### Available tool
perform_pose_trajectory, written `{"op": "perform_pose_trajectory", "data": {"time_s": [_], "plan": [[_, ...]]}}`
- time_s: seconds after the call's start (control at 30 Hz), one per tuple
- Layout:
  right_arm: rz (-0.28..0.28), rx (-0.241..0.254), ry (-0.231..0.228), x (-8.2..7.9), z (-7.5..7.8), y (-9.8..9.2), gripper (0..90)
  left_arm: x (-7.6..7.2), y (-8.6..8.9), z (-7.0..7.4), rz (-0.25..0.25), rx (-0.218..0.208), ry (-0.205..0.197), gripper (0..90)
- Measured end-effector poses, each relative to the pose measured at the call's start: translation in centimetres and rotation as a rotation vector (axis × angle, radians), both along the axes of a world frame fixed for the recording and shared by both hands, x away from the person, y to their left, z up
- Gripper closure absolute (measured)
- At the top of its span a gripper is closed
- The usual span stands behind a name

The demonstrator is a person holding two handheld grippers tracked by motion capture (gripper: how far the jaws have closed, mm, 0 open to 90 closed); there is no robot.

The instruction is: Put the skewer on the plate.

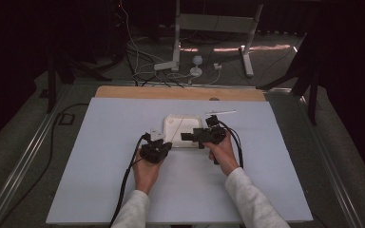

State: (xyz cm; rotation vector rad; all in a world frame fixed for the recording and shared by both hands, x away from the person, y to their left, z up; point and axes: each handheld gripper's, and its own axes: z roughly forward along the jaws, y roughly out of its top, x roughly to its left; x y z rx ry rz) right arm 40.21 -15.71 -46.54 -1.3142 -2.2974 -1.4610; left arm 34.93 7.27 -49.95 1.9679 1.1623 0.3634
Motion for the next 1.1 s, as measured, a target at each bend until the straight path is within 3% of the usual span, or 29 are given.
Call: {"op": "perform_pose_trajectory", "data": {"time_s": [0.17, 0.33, 0.63, 1.0, 1.03, 1.1], "plan": [[-0.018, -0.038, -0.072, -1.2, 0.7, -0.6, 14.8, 1.0, -0.7, 0.1, 0.019, -0.007, 0.01, 89.6], [-0.04, -0.054, -0.117, -2.4, 0.8, -1.5, 14.7, 2.0, -1.4, 0.2, 0.022, 0.009, 0.023, 89.5], [-0.075, -0.057, -0.143, -3.6, 0.5, -3.4, 14.5, 3.4, -2.4, -0.9, 0.051, 0.067, 0.072, 89.3], [-0.073, -0.082, -0.163, -4.7, 0.2, -3.8, 14.5, 4.4, -2.4, -1.5, 0.107, 0.073, 0.111, 88.8], [-0.073, -0.083, -0.165, -4.7, 0.2, -3.9, 14.5, 4.4, -2.4, -1.6, 0.105, 0.071, 0.114, 88.0], [-0.071, -0.083, -0.165, -4.8, 0.2, -3.9, 14.4, 4.3, -2.5, -1.6, 0.11, 0.072, 0.108, 78.0]]}}
